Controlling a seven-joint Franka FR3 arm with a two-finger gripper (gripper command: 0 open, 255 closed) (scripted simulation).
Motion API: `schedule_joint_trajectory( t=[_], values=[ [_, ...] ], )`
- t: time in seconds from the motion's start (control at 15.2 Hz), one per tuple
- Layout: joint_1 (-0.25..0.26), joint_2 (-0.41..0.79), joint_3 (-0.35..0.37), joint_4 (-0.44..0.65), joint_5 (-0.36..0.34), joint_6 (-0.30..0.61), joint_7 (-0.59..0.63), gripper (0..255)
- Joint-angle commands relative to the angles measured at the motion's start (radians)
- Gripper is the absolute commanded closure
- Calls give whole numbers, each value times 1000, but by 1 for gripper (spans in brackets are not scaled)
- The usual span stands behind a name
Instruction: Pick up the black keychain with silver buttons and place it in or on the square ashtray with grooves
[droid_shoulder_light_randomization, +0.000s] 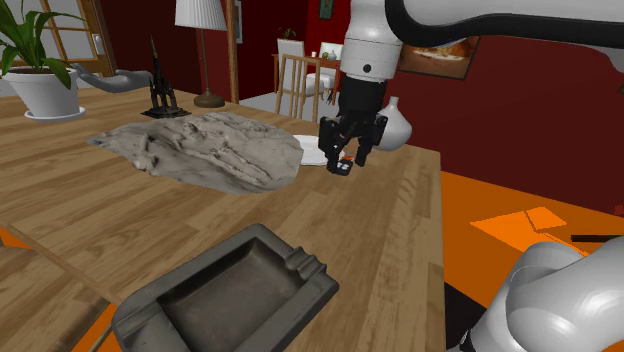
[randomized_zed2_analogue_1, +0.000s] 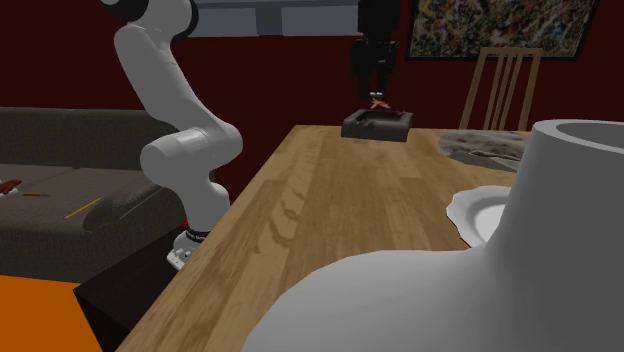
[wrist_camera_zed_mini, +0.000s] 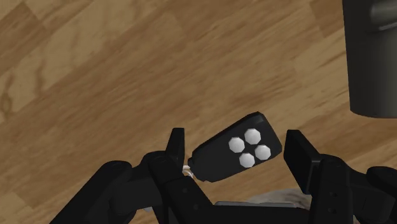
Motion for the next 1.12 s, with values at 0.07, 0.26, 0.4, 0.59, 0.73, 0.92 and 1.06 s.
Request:
schedule_joint_trajectory(
  t=[0.07, 0.26, 0.4, 0.59, 0.73, 0.92, 1.06],
  values=[
    [19, 17, 59, 27, 21, -3, 76, 255],
    [36, 47, 121, 66, 37, -4, 154, 255],
    [45, 73, 164, 98, 43, -4, 208, 255],
    [57, 122, 230, 154, 45, -4, 291, 255],
    [63, 161, 277, 197, 40, -5, 349, 255],
    [73, 232, 352, 271, 19, -6, 441, 255],
    [80, 289, 404, 327, -6, -8, 507, 255]
  ],
)
